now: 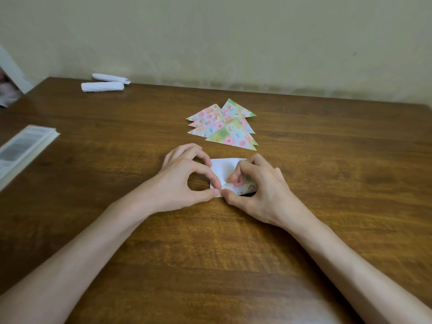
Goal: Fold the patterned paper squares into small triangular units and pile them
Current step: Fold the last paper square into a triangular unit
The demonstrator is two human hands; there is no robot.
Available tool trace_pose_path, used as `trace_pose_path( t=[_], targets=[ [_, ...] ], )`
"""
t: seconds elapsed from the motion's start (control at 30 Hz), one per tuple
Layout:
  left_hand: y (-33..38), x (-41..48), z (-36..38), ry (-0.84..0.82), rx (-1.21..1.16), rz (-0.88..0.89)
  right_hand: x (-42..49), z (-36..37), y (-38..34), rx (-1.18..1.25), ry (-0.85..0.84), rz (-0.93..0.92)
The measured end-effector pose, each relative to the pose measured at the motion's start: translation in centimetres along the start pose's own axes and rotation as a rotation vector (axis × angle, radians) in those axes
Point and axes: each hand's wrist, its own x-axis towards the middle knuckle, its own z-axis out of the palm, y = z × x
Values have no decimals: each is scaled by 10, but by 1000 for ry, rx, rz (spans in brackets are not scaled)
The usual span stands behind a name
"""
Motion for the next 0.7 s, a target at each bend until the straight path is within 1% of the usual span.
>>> trace_pose_path(
  t=[0.17, 0.27, 0.4, 0.5, 0.63, 0.7],
  targets=[
    [2, 1, -3, -31, -4, -12, 0, -10, 2, 69, -76, 15],
    [0, 1, -4, -44, -32, -26, 1, -10, 3, 68, -87, 32],
    [-1, 2, -5, -75, -13, -36, 1, -10, 4, 67, -94, 22],
    [-1, 1, -4, -56, -13, -37, 0, -10, 4, 64, -87, 15],
    [4, 0, 2, 8, 3, -23, 0, -8, 3, 59, -84, 5],
    [6, 1, 4, 10, -1, -24, 0, -9, 3, 68, -78, 4]
  ],
)
